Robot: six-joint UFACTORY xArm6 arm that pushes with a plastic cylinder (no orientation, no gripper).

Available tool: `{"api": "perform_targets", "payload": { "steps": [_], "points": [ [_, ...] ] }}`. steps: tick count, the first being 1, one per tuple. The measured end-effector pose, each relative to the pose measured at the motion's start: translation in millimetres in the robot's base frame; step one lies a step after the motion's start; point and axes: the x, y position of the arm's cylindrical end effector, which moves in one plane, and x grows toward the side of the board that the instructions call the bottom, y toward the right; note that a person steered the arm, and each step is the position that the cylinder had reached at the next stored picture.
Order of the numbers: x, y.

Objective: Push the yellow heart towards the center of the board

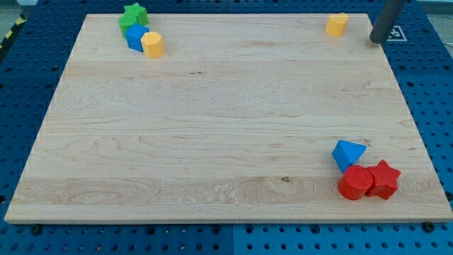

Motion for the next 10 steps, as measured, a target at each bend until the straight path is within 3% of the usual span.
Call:
{"api": "perform_targets", "payload": {
  "steps": [3,6,8,10],
  "points": [
    [-41.4,-1.7],
    [-65.9,-51.9],
    [-59.8,-57.6],
    [-30.0,-121.6]
  ]
}}
